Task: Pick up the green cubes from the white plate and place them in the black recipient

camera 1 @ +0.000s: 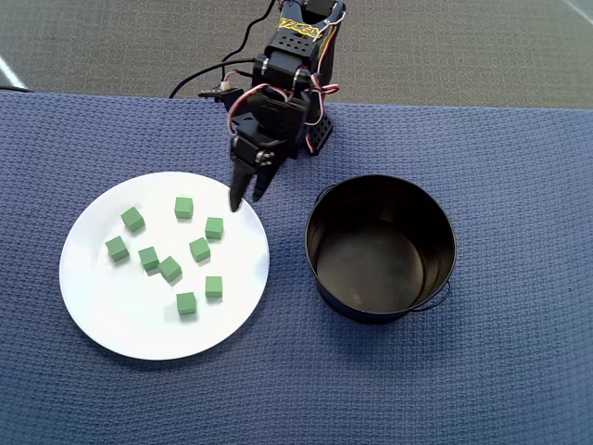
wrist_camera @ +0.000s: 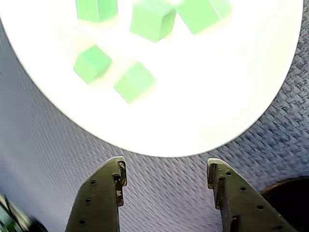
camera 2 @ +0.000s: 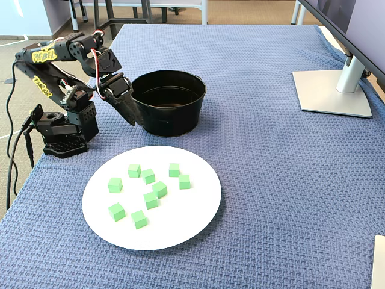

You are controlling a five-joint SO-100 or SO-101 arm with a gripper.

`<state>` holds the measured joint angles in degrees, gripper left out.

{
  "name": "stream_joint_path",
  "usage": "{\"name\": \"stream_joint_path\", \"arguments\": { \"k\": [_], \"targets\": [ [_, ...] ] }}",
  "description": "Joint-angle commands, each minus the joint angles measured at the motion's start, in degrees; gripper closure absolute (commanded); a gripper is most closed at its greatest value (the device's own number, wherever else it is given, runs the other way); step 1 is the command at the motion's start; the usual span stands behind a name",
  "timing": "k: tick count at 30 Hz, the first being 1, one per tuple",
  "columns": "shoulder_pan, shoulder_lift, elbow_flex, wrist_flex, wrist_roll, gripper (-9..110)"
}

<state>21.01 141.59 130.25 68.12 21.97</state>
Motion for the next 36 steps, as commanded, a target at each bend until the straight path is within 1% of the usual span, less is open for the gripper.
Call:
{"name": "stream_joint_path", "arguments": {
  "k": [1,8,10,13,14,20,23,27,32,36],
  "targets": [
    [4.13,-11.16,-11.78,2.46,5.01,87],
    [13.45,-32.87,-24.43,-0.7,6.68,85],
    [15.12,-38.06,-28.39,-0.7,4.22,84],
    [17.4,-45.18,-34.98,0.97,-6.24,83],
    [18.63,-47.02,-37.71,1.93,-8.09,82],
    [26.19,-58.89,-51.68,4.83,-12.83,82],
    [28.56,-63.28,-56.51,8.0,-17.84,82],
    [32.17,-69.61,-61.96,8.0,-24.08,82],
    [36.3,-78.49,-70.49,9.76,-25.31,82],
    [36.47,-85.08,-76.73,11.78,-24.26,83]
  ]
}}
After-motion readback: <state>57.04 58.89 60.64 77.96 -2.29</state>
